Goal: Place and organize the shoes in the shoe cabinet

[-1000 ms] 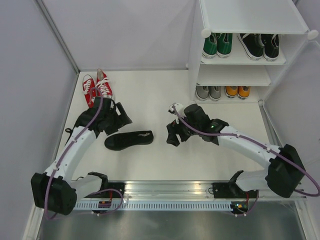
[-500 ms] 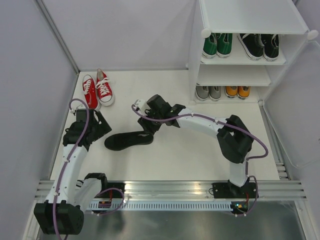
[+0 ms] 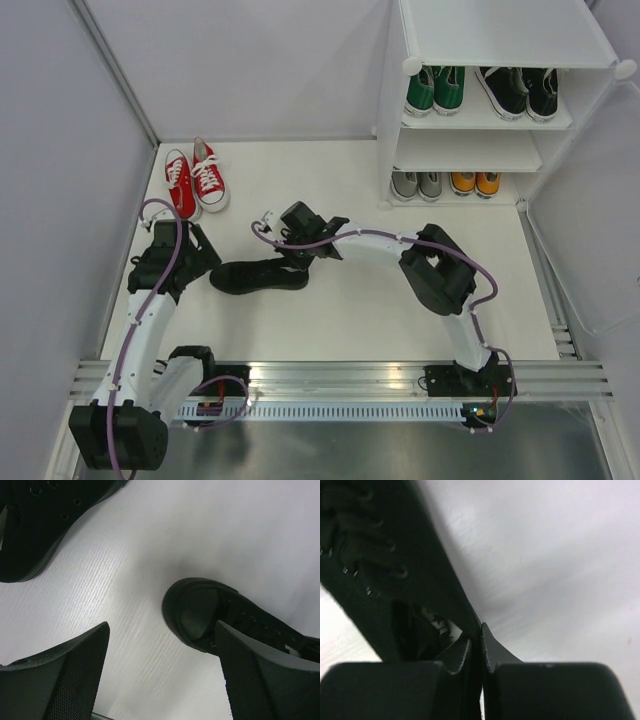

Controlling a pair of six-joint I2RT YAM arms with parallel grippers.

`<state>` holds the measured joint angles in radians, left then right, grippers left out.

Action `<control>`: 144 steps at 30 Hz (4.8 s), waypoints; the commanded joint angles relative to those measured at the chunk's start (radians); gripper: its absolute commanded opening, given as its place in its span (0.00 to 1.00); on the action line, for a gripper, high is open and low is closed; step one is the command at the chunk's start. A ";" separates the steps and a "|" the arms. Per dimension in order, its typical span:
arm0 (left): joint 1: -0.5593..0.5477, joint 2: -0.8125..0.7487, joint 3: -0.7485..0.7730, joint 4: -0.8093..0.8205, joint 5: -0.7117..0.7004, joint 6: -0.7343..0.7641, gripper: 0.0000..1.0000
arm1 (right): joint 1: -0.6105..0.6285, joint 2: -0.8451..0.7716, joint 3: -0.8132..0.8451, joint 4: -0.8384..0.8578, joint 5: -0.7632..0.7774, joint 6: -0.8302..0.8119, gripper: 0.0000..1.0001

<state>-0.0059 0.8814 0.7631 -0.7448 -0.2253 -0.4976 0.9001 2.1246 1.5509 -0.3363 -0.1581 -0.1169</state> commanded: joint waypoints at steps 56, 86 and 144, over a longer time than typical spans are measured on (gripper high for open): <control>-0.046 0.007 -0.005 0.053 0.064 0.034 0.90 | -1.064 -0.338 0.139 -0.098 0.407 0.549 0.07; -0.060 -0.036 -0.011 0.059 0.086 0.039 0.90 | -1.073 -0.722 -0.279 0.124 0.189 0.467 0.69; -0.095 -0.098 -0.019 0.074 0.110 0.062 0.91 | -1.244 -0.315 -0.249 0.619 0.077 0.177 0.01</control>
<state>-0.0967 0.7910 0.7460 -0.7006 -0.1032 -0.4706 -0.2905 1.7824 1.2888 0.1360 -0.0841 0.0486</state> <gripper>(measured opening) 0.912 0.705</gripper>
